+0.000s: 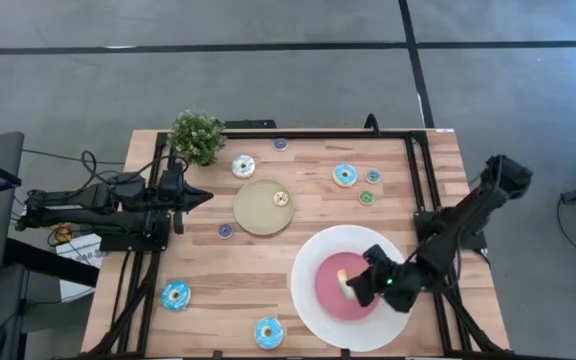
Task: Pick & Place donuts
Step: Put the large light green donut on the pink plate, then put the left large blue donut on the pink plate
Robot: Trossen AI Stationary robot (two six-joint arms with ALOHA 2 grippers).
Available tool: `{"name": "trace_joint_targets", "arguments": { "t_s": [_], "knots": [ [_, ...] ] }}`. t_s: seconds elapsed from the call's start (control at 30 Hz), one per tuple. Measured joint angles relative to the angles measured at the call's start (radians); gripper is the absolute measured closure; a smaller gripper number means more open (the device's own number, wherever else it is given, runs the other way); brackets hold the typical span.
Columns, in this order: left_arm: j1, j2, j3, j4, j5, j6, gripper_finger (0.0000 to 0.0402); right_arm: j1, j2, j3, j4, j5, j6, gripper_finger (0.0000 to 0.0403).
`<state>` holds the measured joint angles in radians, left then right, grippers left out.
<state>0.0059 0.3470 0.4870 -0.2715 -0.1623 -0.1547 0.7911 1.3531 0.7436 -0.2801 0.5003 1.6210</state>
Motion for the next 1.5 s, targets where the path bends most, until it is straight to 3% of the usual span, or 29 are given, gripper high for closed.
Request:
{"name": "trace_joint_targets", "arguments": {
  "t_s": [0.17, 0.23, 0.7, 1.27, 1.5],
  "knots": [
    [0.0, 0.0, 0.0, 0.0, -0.001, -0.037, 0.0401, -0.001, -0.066, -0.207, 0.24, -0.027, 0.02, 0.0403],
    [0.0, 0.0, 0.0, 0.0, -0.001, -0.048, 0.0401, 0.0, -0.088, -0.246, 0.253, -0.03, 0.034, 0.0403],
    [0.0, 0.0, 0.0, 0.0, -0.001, -0.083, 0.0401, -0.002, -0.204, -0.258, 0.016, -0.139, 0.031, 0.04],
    [0.0, 0.0, 0.0, -0.001, -0.002, -0.082, 0.0401, -0.002, -0.316, -0.258, -0.172, -0.155, 0.073, 0.0327],
    [0.0, 0.0, 0.0, -0.001, -0.002, -0.082, 0.0401, -0.006, -0.417, -0.258, -0.218, -0.15, 0.075, 0.0311]
  ]
}}
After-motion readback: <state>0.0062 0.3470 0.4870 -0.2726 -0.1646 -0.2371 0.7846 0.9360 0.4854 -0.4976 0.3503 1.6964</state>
